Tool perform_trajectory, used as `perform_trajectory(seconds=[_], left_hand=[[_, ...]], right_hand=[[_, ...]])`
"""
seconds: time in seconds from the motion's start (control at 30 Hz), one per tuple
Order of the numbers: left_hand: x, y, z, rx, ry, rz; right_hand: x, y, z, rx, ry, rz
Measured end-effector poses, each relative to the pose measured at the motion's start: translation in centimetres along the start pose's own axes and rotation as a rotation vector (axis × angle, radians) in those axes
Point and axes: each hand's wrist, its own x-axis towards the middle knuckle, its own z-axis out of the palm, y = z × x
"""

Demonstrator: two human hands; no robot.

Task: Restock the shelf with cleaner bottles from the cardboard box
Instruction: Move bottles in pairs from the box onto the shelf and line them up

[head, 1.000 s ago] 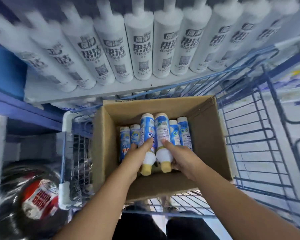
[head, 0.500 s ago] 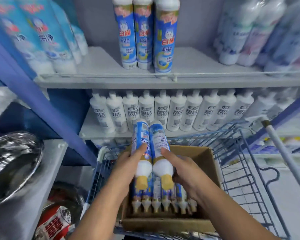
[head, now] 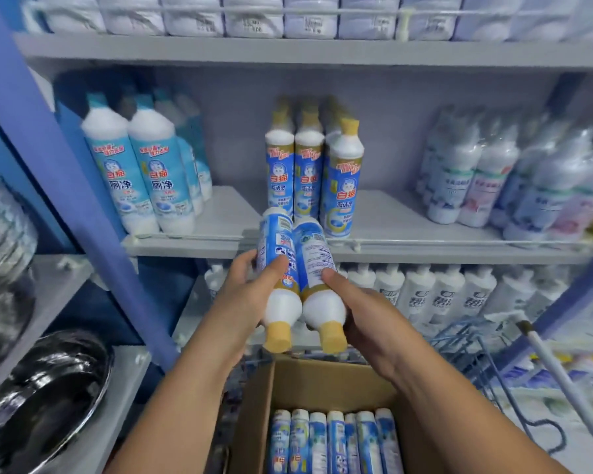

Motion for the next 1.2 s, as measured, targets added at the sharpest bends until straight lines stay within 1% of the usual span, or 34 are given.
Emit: perform_trajectory(seconds=[0.2, 0.43, 0.63, 0.73, 0.77, 0.87, 1.0, 1.1, 1.2], left_hand=[[4.4, 1.5, -0.7, -0.057, -0.05, -0.056], [7.4, 1.7, -1.1, -0.076, -0.094, -0.12], [9.5, 2.4, -1.1, -0.072, -0.223, -0.151], [9.6, 2.9, -1.0, -0.032, -0.242, -0.166], [9.6, 3.1, -1.0, -0.031, -0.245, -0.172], [9.1, 3.5, -1.1, -0.024, -0.27, -0.15], [8.8, 3.6, -1.9, -0.018, -0.355, -0.053], [9.0, 3.3, -2.7, -0.032, -0.408, 0.001], [9.5, 2.7, -3.0, -0.038, -0.425, 0.04]], right_hand=[[3.4, -2.0, 1.7, 0.038, 0.006, -0.011], [5.8, -2.5, 2.4, 0.118, 0.032, 0.003], [7.1, -3.4, 2.7, 0.188, 0.001, 0.025], [7.4, -4.0, 3.0, 0.212, -0.03, -0.012], [7.5, -4.1, 3.1, 0.196, -0.016, -0.044], [7.4, -4.7, 3.3, 0.155, 0.044, -0.122], [6.7, -4.9, 3.3, 0.023, -0.01, -0.237], [6.5, -4.7, 3.1, 0.06, -0.061, -0.283], [6.5, -4.3, 2.6, 0.068, -0.095, -0.325]])
